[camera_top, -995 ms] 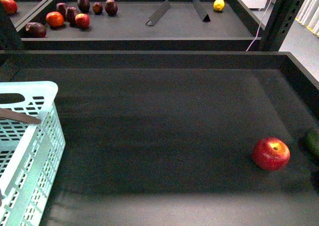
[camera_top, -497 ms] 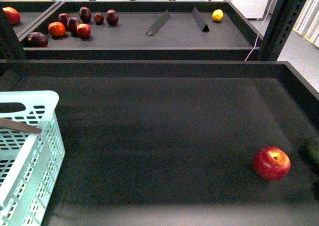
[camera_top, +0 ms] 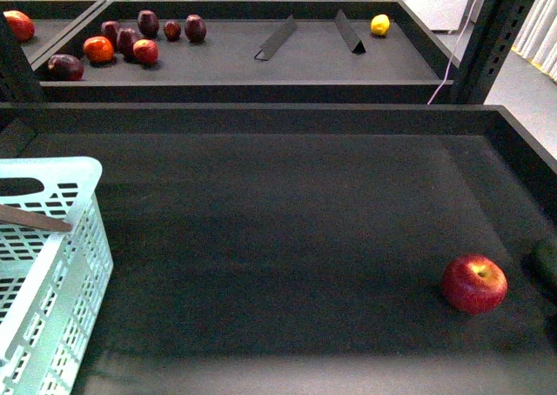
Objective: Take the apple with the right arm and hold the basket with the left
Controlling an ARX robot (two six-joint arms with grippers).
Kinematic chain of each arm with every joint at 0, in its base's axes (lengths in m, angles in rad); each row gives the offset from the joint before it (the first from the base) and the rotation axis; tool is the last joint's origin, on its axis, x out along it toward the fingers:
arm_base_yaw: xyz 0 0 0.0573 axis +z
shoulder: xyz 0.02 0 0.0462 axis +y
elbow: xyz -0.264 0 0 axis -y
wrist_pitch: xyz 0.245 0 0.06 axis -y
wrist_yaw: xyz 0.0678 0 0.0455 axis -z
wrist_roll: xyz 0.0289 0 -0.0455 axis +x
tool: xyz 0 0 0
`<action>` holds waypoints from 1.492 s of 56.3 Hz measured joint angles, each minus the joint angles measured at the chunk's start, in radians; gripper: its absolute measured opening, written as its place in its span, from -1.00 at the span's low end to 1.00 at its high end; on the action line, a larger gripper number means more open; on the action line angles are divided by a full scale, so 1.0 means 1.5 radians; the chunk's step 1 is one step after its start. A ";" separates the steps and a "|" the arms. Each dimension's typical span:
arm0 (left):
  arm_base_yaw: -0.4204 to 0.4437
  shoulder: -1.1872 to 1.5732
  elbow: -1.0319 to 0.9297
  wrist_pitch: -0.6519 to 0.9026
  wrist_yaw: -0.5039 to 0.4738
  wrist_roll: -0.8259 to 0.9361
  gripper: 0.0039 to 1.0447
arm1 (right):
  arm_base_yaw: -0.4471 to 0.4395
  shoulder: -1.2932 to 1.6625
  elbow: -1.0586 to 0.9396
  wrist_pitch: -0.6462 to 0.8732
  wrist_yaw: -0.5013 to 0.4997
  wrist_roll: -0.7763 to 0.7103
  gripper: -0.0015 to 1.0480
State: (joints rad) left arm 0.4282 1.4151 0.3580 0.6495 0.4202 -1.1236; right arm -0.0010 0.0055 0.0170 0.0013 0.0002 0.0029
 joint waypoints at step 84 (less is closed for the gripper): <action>-0.315 -0.103 0.224 -0.310 -0.099 0.006 -0.71 | 0.000 0.000 0.000 0.000 0.000 0.000 0.83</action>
State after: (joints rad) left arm -0.0437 1.2610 0.6937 0.1852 0.2714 -1.1152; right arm -0.0010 0.0055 0.0170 0.0013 0.0006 0.0029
